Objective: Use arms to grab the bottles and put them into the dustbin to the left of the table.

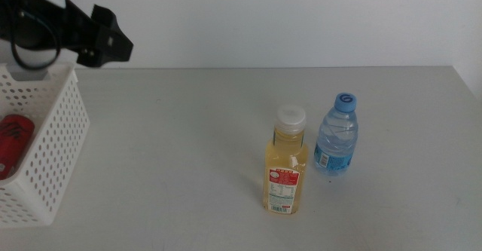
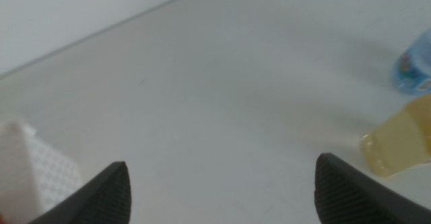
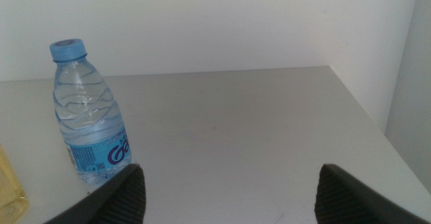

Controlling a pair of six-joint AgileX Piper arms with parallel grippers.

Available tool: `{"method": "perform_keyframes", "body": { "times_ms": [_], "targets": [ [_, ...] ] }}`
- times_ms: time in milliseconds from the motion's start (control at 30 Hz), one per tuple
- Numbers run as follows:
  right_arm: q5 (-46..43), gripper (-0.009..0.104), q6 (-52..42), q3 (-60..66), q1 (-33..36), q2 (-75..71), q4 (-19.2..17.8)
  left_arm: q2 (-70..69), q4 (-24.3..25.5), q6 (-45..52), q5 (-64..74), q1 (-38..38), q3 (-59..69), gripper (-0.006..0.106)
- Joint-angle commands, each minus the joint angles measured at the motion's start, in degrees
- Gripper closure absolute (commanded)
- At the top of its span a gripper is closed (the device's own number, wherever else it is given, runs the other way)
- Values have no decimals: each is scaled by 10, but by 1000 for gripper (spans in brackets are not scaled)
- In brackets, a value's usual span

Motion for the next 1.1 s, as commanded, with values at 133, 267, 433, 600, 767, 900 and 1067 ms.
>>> {"method": "perform_keyframes", "body": {
  "times_ms": [133,267,433,600,767,900,1067],
  "targets": [
    [-47,31,-3,-6,-4,-12,-5,-149,-8,-3,-244,-109,195,7],
    [-47,31,-3,-6,-4,-12,-5,-223,-11,-9,-343,-177,321,7],
    [-47,31,-3,-6,-4,-12,-5,-278,-29,-9,-427,-254,421,7],
    [-47,31,-3,-6,-4,-12,-5,-302,46,-72,-546,-316,497,7],
    [-47,31,-3,-6,-4,-12,-5,-302,69,-126,-574,-327,527,7],
    [-47,31,-3,-6,-4,-12,-5,-301,69,-125,-574,-327,527,7],
    [-47,31,-3,-6,-4,-12,-5,-301,66,-125,-585,-327,527,7]
  ]
}}
